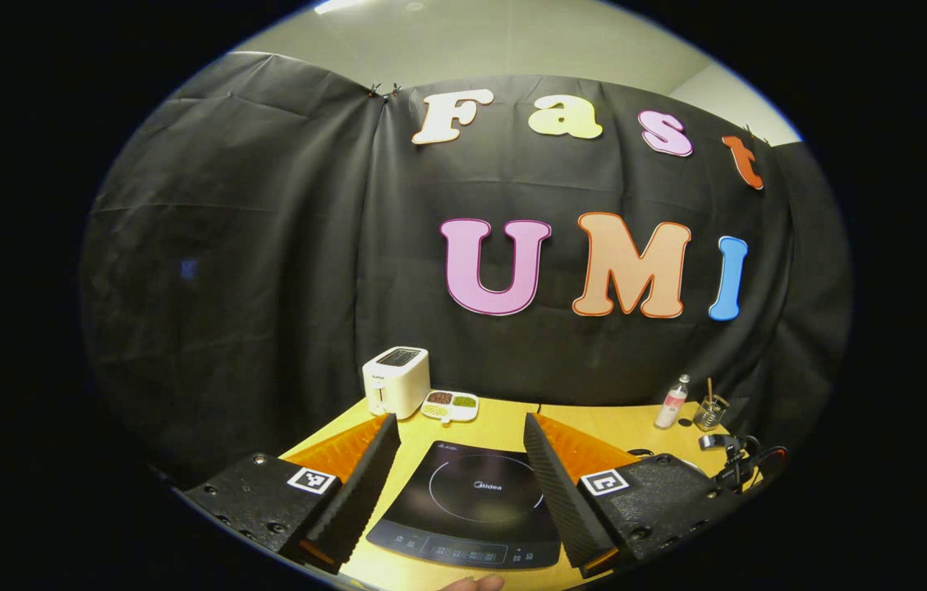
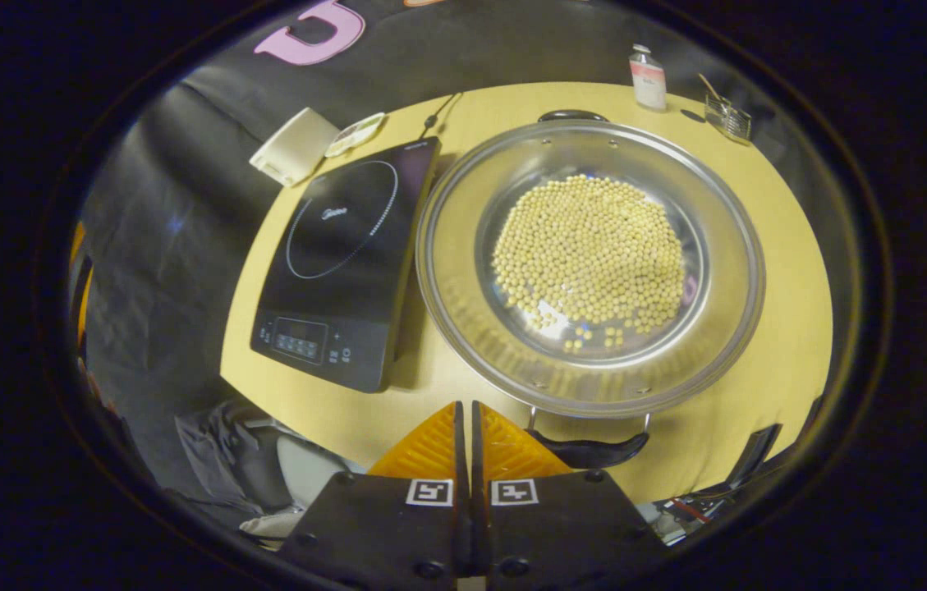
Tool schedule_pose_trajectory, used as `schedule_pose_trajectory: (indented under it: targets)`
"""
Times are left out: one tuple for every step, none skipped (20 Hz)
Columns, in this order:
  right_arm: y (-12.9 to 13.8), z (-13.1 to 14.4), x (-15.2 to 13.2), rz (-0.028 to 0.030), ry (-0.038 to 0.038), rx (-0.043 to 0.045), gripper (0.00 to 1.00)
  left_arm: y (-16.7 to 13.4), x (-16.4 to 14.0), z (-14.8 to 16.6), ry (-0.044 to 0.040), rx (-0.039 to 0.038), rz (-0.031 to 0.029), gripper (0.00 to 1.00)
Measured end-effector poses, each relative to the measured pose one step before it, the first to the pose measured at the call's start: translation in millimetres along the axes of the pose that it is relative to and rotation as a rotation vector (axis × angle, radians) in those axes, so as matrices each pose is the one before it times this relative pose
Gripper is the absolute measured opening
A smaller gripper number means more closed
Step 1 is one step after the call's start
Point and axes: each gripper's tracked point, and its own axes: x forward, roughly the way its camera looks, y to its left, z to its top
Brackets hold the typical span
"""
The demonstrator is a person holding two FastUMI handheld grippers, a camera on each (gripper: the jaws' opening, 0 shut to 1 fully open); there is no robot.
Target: First push the handle of the pot to place it horizontally, then grasp the pot with both hands and set it on the induction cooktop.
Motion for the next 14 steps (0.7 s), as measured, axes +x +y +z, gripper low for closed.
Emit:
schedule_pose_trajectory:
  targets:
    - [-3.3,-0.71,2.61,-0.02158,0.00452,0.01168,0.03,1.59,3.51,-1.3,0.00376,-0.00138,-0.01065,0.88]
    - [-3.36,0.47,1.0,-0.01615,0.00276,0.01356,0.03,2.24,1.46,1.49,-0.00334,-0.00166,-0.00733,0.88]
    - [-3.2,0.85,0.56,-0.01477,-0.00001,0.01111,0.03,0.09,2.1,1.05,-0.0055,-0.00356,-0.00913,0.88]
    - [-2.59,0.59,-0.26,-0.0058,0.0028,0.0097,0.0,0.04,1.13,0.29,-0.00265,-0.0018,-0.00793,0.88]
    - [-1.4,-0.74,-0.31,-0.00813,0.00111,0.00784,0.03,0.81,0.49,-1.48,0.00132,-0.00015,-0.00741,0.88]
    - [-1.46,-0.3,1.1,-0.00399,0.00339,0.00495,0.0,0.56,0.66,-1.03,0.00359,0.00056,-0.00521,0.88]
    - [-1.29,-0.75,0.01,-0.00949,0.00013,0.0022,0.0,1.98,0.89,-1.0,0.00194,-0.00054,-0.00264,0.88]
    - [-3.36,1.59,0.03,-0.00867,-0.00145,-0.00127,0.0,1.37,0.4,0.63,-0.00277,-0.00383,0.00025,0.93]
    - [-2.92,1.96,-0.83,-0.00713,-0.00766,0.00397,0.0,1.03,-0.19,-0.42,-0.00071,-0.00376,0.00035,0.93]
    - [-2.1,0.38,-1.01,-0.00321,0.00497,0.00386,0.0,1.01,0.34,-0.63,-0.00001,-0.00339,0.00037,0.88]
    - [-1.56,-1.45,0.04,-0.00314,0.0,0.0039,0.02,0.8,-0.41,0.56,0.00153,-0.00253,-0.00237,0.88]
    - [-2.95,-0.68,0.0,-0.00576,0.00171,0.00207,0.02,-1.2,0.16,-1.32,0.00271,-0.00048,-0.00359,0.88]
    - [-1.9,0.05,0.43,-0.0061,0.00195,0.00028,0.0,-0.27,0.3,-1.46,0.00212,0.0008,-0.00275,0.88]
    - [-2.97,0.58,0.1,-0.00603,0.00143,-0.00008,0.0,-0.78,-0.02,0.92,0.00094,-0.00114,-0.00319,0.88]
